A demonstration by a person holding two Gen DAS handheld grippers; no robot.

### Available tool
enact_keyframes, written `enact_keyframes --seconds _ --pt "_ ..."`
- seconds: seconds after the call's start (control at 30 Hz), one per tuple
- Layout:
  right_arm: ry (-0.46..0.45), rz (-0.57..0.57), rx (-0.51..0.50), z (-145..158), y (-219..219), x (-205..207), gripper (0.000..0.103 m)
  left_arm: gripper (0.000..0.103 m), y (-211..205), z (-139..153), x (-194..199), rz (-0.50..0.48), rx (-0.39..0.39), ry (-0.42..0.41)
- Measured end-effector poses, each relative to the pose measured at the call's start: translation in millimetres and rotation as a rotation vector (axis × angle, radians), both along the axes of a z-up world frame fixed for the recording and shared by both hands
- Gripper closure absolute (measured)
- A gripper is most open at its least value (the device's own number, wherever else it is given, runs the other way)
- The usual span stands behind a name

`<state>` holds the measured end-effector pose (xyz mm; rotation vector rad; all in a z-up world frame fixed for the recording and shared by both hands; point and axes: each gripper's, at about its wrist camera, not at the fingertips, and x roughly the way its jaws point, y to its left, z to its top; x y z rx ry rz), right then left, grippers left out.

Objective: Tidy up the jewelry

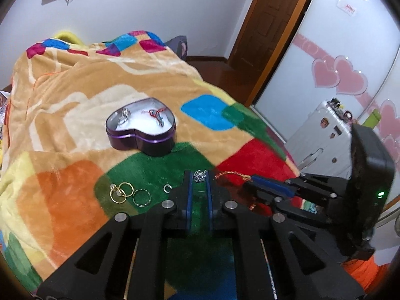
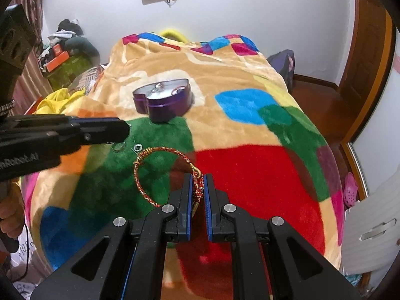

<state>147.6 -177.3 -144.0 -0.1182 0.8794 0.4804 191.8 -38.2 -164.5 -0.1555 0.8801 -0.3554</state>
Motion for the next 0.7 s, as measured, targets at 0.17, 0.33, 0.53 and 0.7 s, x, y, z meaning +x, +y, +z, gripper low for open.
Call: enact_keyframes --seconds 0.17,0.33,0.53,0.7 --pt "-0.005 0.014 0.014 4.1 10.5 1.9 0.095 0.095 -3.9 9.5 -4.2 -0.024 0.010 -0.030" --pt "-0.007 0.029 0.069 12.0 21.4 2.5 0.095 0.095 -1.5 9.0 -7.3 -0.024 0.003 -0.035" --pt "-0.013 0.064 0.081 15.6 38.8 1.6 0.095 0.095 13.6 6.0 -9.0 -0.013 -0.049 -0.015" --pt "-0.006 0.090 0.061 10.8 55.4 1.0 0.095 0.095 28.4 11.7 -11.9 0.011 -0.082 -0.029"
